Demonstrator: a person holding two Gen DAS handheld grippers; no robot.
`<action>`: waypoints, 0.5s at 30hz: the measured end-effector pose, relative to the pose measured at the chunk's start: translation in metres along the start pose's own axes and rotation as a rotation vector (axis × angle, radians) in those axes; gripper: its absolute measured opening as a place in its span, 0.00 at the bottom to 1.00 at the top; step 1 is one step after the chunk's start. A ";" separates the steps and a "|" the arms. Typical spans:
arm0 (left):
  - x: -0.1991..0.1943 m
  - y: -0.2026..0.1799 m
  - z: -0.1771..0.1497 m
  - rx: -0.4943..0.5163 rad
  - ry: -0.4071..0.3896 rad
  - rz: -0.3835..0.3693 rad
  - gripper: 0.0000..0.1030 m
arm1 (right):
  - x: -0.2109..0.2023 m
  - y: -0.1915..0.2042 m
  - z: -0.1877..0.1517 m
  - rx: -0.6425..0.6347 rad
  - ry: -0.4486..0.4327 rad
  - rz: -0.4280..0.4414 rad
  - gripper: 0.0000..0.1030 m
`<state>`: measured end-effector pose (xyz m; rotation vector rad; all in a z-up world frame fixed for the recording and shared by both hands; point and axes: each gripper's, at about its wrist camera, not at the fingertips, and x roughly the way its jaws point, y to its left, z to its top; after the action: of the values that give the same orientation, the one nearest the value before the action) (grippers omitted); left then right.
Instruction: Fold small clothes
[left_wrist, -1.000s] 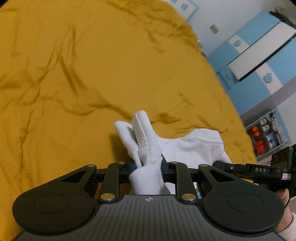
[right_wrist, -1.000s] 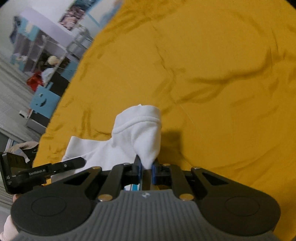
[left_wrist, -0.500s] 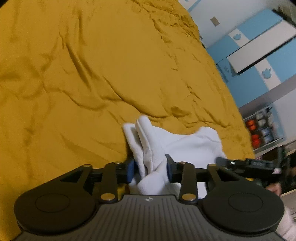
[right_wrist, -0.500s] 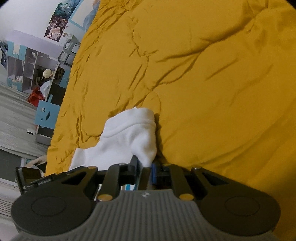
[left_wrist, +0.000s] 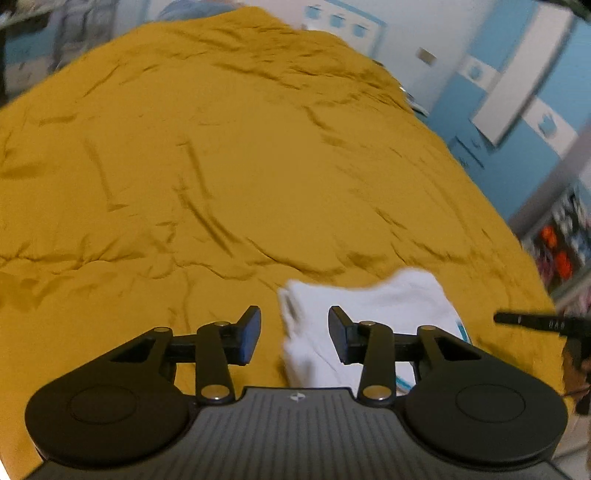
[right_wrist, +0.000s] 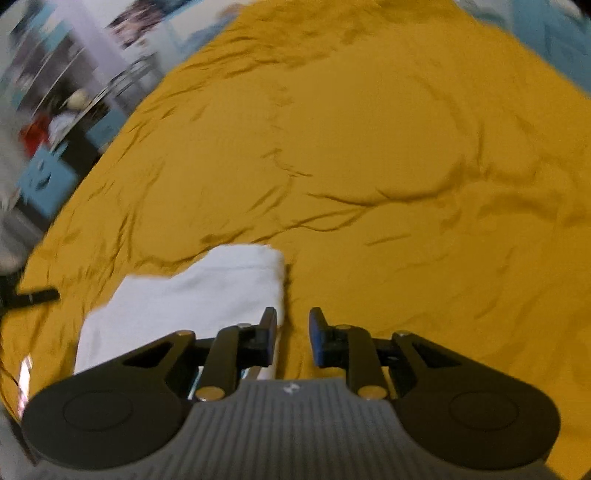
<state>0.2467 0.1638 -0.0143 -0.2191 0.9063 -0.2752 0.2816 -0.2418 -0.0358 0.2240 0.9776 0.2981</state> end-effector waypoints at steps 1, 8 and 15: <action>-0.004 -0.012 -0.005 0.029 0.001 -0.002 0.44 | -0.009 0.010 -0.005 -0.045 -0.012 -0.005 0.15; -0.030 -0.086 -0.063 0.214 -0.025 -0.026 0.29 | -0.061 0.063 -0.067 -0.242 -0.092 0.000 0.15; -0.048 -0.106 -0.109 0.253 0.012 -0.045 0.24 | -0.088 0.085 -0.131 -0.344 -0.087 -0.040 0.18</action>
<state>0.1170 0.0718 -0.0117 -0.0040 0.8702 -0.4300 0.1130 -0.1862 -0.0114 -0.0957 0.8285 0.4112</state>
